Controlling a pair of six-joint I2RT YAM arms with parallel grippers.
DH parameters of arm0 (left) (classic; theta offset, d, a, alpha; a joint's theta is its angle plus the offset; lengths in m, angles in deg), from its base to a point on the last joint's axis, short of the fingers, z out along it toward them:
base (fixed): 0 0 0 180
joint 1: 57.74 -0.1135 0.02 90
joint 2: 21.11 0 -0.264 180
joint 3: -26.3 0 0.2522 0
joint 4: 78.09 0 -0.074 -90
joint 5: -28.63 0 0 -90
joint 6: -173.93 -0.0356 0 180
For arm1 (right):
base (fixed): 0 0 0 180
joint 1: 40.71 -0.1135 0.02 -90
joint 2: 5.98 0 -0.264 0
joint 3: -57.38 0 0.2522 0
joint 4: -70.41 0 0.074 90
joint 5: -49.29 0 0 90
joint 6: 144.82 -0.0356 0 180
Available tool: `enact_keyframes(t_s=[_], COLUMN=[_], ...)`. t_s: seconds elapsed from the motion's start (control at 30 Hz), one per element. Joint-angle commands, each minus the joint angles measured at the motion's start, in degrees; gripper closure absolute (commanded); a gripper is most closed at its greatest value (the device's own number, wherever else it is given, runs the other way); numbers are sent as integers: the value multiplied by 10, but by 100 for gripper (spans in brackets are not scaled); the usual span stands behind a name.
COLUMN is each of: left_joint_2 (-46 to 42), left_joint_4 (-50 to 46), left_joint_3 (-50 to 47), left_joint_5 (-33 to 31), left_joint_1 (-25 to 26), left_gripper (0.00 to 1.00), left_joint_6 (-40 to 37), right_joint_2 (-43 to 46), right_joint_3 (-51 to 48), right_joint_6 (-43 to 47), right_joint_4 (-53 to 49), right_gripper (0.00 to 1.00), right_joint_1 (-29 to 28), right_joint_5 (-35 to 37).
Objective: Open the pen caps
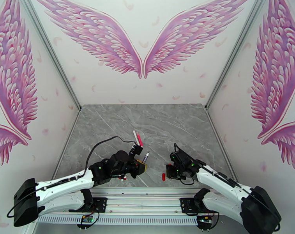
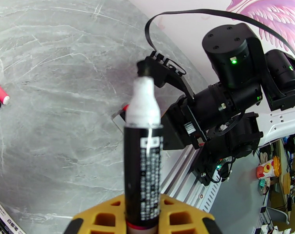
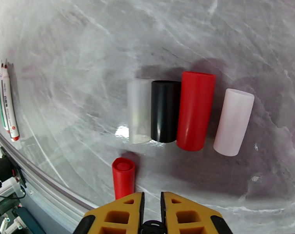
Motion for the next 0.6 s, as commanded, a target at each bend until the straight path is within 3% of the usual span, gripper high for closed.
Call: enact_keyframes(t_s=[0.0, 0.57], left_joint_2=[2, 2], left_joint_4=[-4, -26], left_joint_3=[24, 24], left_joint_5=[-5, -26], left_joint_1=[4, 9], left_gripper=[100, 100], left_joint_6=[-10, -18], right_joint_2=[-15, -67], right_joint_3=[-6, -4], right_joint_6=[-6, -4], right_joint_4=[19, 39], right_gripper=[81, 75], right_joint_1=[-5, -10], right_joint_5=[-9, -9])
